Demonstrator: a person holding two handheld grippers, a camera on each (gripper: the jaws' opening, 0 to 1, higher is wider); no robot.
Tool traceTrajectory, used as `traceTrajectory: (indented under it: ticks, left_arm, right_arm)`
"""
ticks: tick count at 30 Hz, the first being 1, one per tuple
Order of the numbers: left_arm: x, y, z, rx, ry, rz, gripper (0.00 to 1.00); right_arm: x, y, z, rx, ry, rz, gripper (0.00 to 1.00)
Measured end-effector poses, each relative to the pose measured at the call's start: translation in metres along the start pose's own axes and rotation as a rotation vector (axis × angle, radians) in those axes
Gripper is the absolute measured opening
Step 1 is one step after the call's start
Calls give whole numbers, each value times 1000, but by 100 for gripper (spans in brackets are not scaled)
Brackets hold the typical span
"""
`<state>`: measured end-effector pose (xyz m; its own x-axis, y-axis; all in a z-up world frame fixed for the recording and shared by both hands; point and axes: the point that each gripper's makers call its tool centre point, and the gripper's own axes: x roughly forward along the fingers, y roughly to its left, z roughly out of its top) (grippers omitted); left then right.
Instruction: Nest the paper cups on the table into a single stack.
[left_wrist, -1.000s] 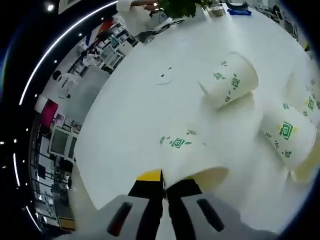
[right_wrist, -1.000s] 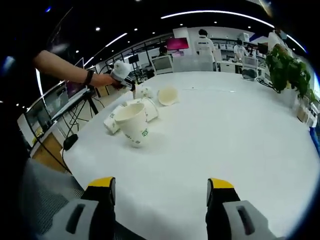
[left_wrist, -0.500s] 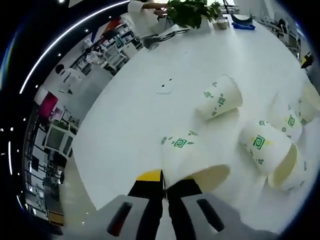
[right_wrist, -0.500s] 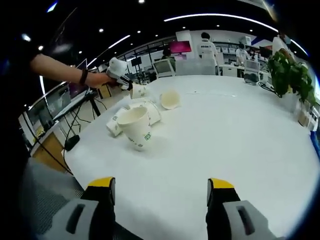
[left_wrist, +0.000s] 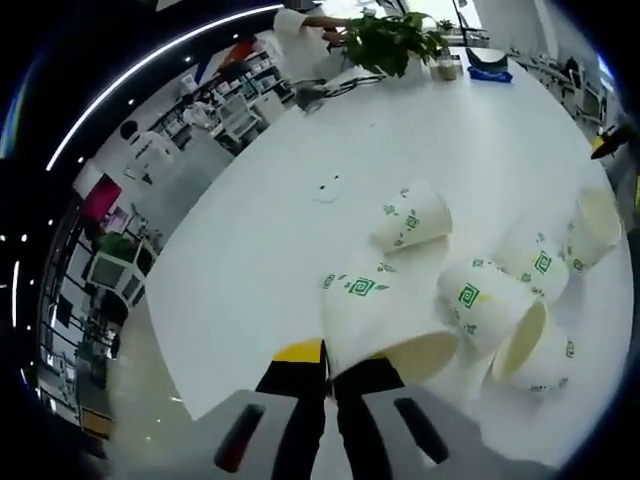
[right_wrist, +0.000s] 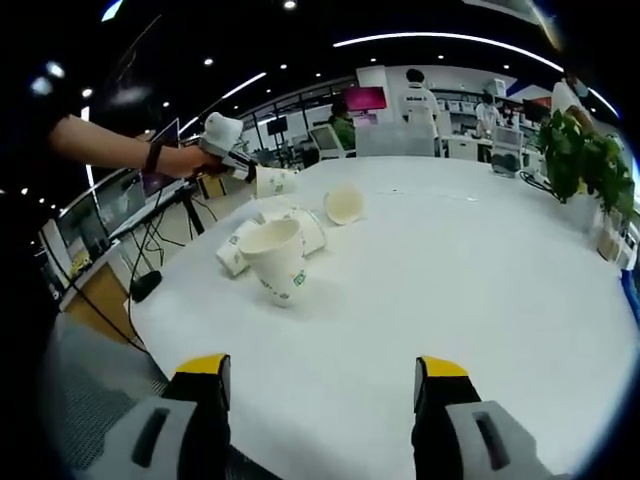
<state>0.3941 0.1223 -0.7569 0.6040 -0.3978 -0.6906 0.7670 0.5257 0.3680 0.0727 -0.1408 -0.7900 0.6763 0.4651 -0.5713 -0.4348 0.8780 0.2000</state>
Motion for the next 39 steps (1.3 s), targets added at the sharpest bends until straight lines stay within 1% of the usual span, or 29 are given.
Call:
traceTrajectory:
  ticks: [2,4,7,8,10,11,15,16,19,29,33,36,39]
  left_arm:
    - [-8,-4,4,4,0,3,0]
    - [-8,-3,1,5,-3,0,0]
    - [-18,-7,1,6,-4,1,0]
    - [-23,-8,4,0,-7,3,0]
    - [-22,-8,4,-25,-14,6,0]
    - [-22,-8,4,-28,-15,6,0]
    - [-37,-15,8,-30,-20,9,0]
    - [-36,-15,10,-32,-23,9,0]
    - [-44,-19,11,-50,-33,10,0]
    - [-57,-26,10,-55,-43,11,0]
    - [-63,-31,13,-59,-48,13,0]
    - [-65,-33,18,-96,-64,15,0]
    - [-69,-44,21,-92,-68,10,0]
  right_arm:
    - [-1,1,1,-3,-3,2,76]
    - [-1,2,2,-7,-6,5,76]
    - [-1,4,4,-11,-12,11,76]
    - [-1,4,4,-14,-12,12,76]
    - [-2,4,5,-18,-16,13,76]
    - [-2,4,6,-19,-20,14,76]
    - [-2,5,8,-23,-24,18,76]
    - [-2,5,8,-24,-25,19,76]
    - [-2,5,9,-26,-29,21,76]
    - [-2,9,10,-40,-35,34,76]
    - [-2,10,11,-42,-39,38,76]
    - [-2,12,10,-47,-37,44,76]
    - [-2,13,12,-50,-45,46,76]
